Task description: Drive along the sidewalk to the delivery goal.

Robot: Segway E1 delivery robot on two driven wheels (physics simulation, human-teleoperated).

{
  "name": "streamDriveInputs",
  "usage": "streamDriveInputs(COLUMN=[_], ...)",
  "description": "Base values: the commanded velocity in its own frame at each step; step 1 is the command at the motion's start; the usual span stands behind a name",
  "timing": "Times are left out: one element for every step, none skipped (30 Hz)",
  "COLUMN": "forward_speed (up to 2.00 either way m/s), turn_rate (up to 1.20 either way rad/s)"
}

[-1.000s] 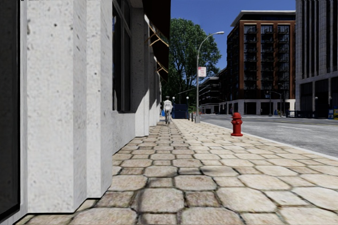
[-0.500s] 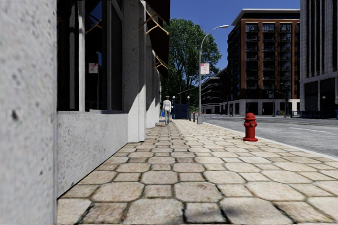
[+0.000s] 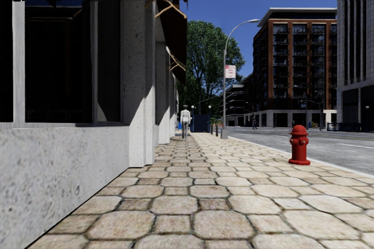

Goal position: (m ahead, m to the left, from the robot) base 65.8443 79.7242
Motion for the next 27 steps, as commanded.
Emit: streamDriveInputs(forward_speed=[2.0, 2.0, 2.0, 2.0, 2.0, 2.0, 2.0, 2.0, 2.0, 2.0, 2.0, 2.0, 2.0, 2.0, 2.0, 2.0, 2.0, 2.0, 2.0, 2.0, 2.0, 2.0, 2.0, 2.0, 2.0, 2.0, 2.0], turn_rate=[0.0, 0.0, 0.0, 0.0, 0.0, 0.0, 0.0, 0.0, 0.0, 0.0, 0.0, 0.0, 0.0, 0.0, 0.0, 0.0, 0.0, 0.0, 0.0, 0.0, 0.0, 0.0, 0.0, 0.0, 0.0, 0.0, 0.0])
